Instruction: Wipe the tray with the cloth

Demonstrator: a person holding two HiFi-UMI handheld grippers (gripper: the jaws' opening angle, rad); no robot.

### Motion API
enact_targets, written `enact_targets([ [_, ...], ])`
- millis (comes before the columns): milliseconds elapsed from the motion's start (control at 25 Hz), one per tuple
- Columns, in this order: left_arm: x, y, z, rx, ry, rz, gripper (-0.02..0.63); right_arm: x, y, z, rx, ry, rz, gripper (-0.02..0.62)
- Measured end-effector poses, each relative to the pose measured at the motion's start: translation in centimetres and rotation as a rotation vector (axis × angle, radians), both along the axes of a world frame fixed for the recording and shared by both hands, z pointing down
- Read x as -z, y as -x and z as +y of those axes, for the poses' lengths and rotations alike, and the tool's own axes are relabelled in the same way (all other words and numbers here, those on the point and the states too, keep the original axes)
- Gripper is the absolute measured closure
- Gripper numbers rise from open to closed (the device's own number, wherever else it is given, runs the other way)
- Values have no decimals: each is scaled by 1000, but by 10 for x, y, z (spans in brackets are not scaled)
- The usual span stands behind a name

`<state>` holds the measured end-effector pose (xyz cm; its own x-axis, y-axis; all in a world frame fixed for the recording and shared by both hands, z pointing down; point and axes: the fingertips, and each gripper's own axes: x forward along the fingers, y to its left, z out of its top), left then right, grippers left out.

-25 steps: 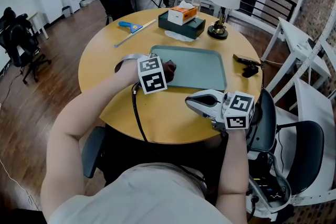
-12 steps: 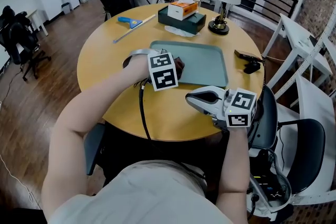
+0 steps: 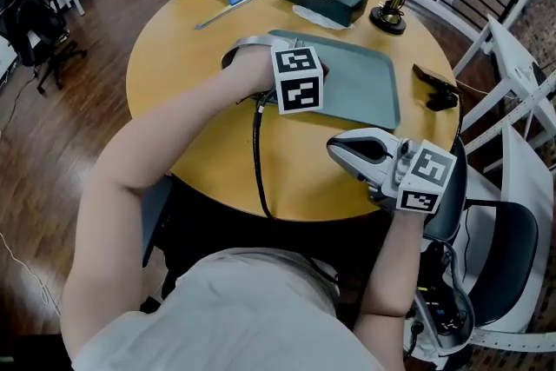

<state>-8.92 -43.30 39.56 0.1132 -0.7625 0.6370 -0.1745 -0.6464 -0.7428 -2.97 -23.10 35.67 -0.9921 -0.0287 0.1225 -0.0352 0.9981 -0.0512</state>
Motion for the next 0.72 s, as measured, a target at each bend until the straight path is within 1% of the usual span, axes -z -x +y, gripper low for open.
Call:
enact_targets([
  [80,1,1,-10,-1,-21,-17,543,0,0,0,0,0,1,594],
  [280,1,4,-41,-5,-103,-101,543,0,1,0,1,-1,1,594],
  [440,1,4,-62,-6,-171,-143,543,0,1,0,2,-1,2,594],
  [560,2,6,-75,6,-204,-156,543,1,0,0,1,-2,1,594],
  [720,1,4,-87,24,-210,-146,543,0,0,0,1,-3,1,594],
])
